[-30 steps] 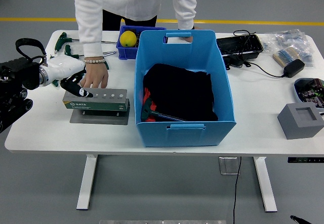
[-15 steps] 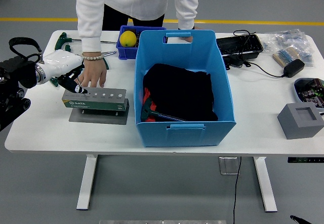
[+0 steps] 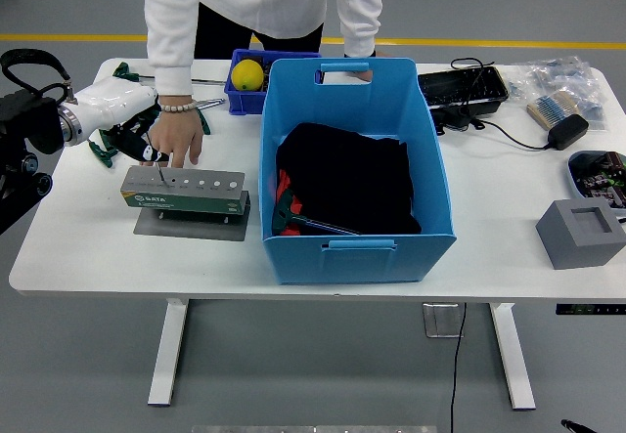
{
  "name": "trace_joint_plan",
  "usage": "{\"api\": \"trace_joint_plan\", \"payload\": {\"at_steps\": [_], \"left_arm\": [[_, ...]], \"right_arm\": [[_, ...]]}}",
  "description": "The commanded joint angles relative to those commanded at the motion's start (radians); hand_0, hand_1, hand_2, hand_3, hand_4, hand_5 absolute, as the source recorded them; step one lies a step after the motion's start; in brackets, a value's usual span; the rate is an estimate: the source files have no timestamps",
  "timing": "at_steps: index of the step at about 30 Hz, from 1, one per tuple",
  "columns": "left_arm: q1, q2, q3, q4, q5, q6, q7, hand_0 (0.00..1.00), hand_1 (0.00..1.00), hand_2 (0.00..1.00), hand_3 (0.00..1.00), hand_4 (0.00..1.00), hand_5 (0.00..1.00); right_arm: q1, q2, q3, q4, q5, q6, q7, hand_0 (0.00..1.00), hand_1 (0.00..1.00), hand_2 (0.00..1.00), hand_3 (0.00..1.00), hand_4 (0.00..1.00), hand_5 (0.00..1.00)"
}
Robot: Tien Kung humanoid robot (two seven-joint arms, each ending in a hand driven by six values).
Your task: Lift tool from toolbox,place it in box,lift tool from toolbox,place it in box
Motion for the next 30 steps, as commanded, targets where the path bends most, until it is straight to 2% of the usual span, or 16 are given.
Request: {"api": "trace_joint_plan", "payload": {"at_steps": [15, 22, 30], "left_arm": [[-0.027, 0.047, -0.016, -0.112, -0.026, -0.102, 0.032, 0.058, 0.002, 0.052, 0.078, 0.855, 0.346], [-0.039, 0.065, -0.015, -0.134, -0.033, -0.118, 0.034, 0.059, 0.002, 0.052, 0.079, 0.849, 0.336], [-0.059, 0.074, -0.027, -0.129, -0.037, -0.124, 0.035, 0.059, 0.002, 0.051, 0.08, 0.845, 0.33]], "right_arm": [[-0.02, 0.004, 0.016, 0.0, -0.017, 0.0, -0.005, 0.676, 0.665, 0.716, 0.565, 0.796, 0.676], [-0.027, 0.007, 0.026, -0.002, -0.023, 0.0, -0.007, 0.677, 0.665, 0.716, 0.565, 0.796, 0.676], [-0.032, 0.009, 0.037, -0.002, -0.034, 0.002, -0.009, 0.676, 0.665, 0.716, 0.565, 0.796, 0.677]]}}
